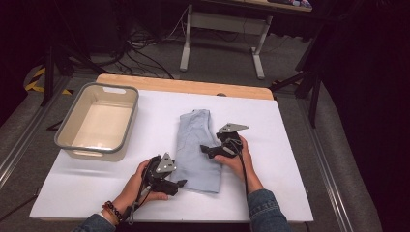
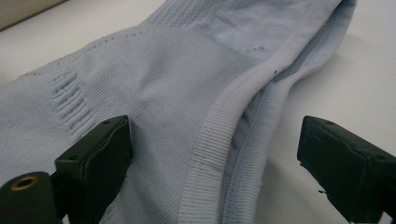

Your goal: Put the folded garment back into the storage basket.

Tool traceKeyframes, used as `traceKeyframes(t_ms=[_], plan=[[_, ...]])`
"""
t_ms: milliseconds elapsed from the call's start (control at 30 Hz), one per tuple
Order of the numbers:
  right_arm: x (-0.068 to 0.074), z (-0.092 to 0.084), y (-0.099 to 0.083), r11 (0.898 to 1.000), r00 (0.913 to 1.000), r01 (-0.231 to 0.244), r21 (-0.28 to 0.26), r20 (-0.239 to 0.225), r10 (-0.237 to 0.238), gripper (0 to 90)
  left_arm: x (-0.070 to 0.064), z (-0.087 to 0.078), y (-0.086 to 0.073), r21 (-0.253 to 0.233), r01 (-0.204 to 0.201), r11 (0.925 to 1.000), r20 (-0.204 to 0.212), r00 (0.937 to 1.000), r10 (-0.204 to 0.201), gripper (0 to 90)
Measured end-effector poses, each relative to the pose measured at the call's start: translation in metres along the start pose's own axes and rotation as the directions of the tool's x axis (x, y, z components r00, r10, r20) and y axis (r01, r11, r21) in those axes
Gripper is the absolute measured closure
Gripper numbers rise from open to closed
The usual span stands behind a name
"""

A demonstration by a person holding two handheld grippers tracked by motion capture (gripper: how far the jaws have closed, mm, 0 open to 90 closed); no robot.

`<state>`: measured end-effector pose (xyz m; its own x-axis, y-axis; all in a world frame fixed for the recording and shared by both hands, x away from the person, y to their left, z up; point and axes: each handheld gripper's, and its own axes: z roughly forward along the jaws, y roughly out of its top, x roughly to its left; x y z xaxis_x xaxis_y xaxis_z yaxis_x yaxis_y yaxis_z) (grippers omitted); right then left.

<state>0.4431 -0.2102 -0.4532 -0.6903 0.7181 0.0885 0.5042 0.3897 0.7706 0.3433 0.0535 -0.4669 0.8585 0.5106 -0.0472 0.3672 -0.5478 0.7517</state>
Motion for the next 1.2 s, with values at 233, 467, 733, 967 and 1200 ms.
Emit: traceKeyframes(t_ms=[233, 467, 733, 967, 1200], plan=[[-0.004, 0.009, -0.002, 0.999, 0.9981, -0.037, 0.040, -0.048, 0.039, 11.2, 0.001, 0.000, 0.000, -0.002, 0.003, 1.0000, 0.040, 0.9992, -0.002, 33.4], [-0.002, 0.008, 0.000, 0.998, 0.9931, -0.023, 0.063, -0.113, 0.030, 30.4, 0.001, 0.000, 0.001, -0.003, -0.012, 0.9999, 0.061, 0.9981, 0.012, 42.9], [-0.002, 0.008, -0.001, 0.997, 0.9748, -0.035, 0.072, -0.217, 0.050, 58.8, -0.001, 0.000, 0.001, -0.009, -0.029, 0.9995, 0.073, 0.9969, 0.029, 54.7], [0.002, 0.003, 0.001, 0.999, 0.9735, -0.012, 0.053, -0.227, 0.024, 67.3, -0.002, -0.001, 0.002, -0.022, -0.054, 0.9983, 0.053, 0.9971, 0.055, 69.3], [0.006, -0.004, 0.002, 1.000, 0.9749, 0.027, 0.012, -0.221, -0.024, 69.4, -0.004, -0.003, 0.001, -0.030, -0.077, 0.9966, 0.043, 0.9961, 0.078, 73.0]])
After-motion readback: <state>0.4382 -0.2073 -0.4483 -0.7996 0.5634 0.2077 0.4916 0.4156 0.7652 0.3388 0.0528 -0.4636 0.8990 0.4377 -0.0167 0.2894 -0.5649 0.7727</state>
